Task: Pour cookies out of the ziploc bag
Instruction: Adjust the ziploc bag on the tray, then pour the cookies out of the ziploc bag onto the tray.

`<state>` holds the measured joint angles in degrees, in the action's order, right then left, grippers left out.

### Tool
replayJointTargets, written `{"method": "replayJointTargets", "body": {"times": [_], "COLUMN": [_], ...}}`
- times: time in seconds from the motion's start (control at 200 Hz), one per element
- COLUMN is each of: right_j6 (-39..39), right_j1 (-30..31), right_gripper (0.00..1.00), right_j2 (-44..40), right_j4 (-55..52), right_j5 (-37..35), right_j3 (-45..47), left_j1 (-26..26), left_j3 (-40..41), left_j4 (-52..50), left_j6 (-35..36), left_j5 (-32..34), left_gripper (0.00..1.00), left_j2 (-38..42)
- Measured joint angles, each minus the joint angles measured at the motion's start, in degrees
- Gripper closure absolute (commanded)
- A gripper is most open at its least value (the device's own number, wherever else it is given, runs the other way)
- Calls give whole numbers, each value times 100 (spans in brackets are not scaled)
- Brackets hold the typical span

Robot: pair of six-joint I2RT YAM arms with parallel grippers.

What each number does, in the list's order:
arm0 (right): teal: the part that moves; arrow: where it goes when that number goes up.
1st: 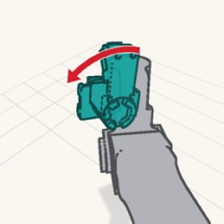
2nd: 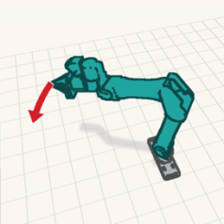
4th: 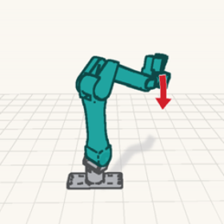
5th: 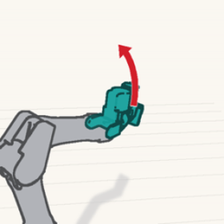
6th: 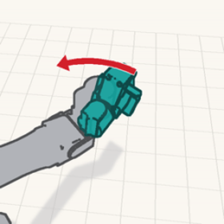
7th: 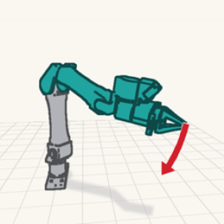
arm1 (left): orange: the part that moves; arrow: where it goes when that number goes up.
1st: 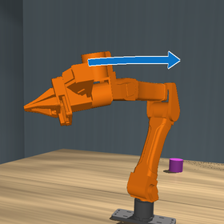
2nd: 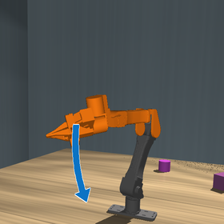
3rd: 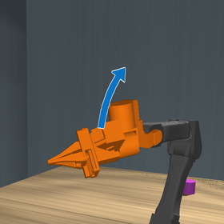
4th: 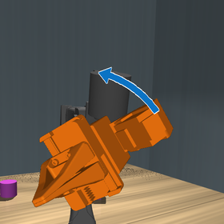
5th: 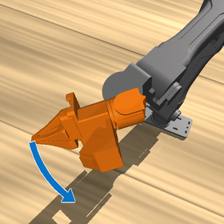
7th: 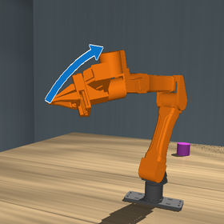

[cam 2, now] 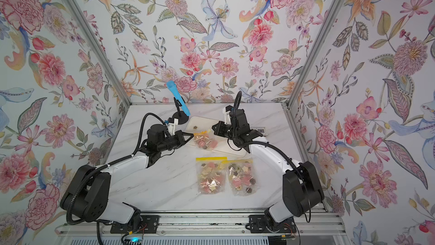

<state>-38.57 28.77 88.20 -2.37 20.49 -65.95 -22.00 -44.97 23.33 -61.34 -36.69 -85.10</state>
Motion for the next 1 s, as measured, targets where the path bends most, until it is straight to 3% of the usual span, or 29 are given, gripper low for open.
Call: {"method": "replayJointTargets", "body": {"times": [0.46, 0.746, 1.001], "right_j6": [39, -144, -328], "right_j1": [-542, -887, -1139], "right_gripper": [100, 100, 100], "right_j2": [848, 1469, 1792], "right_j4": [828, 2050, 2527], "right_j5": [490, 802, 957], "right_j3": [-11, 667, 951], "left_j1": [168, -107, -256], "left_j3": [-1537, -2223, -2850], "left_j4": [-730, -999, -1292], "left_j6": [741, 1154, 1370], "left_j5": [310, 743, 890], "left_gripper": [100, 100, 100], "left_j2": [-1088, -1681, -1919]}}
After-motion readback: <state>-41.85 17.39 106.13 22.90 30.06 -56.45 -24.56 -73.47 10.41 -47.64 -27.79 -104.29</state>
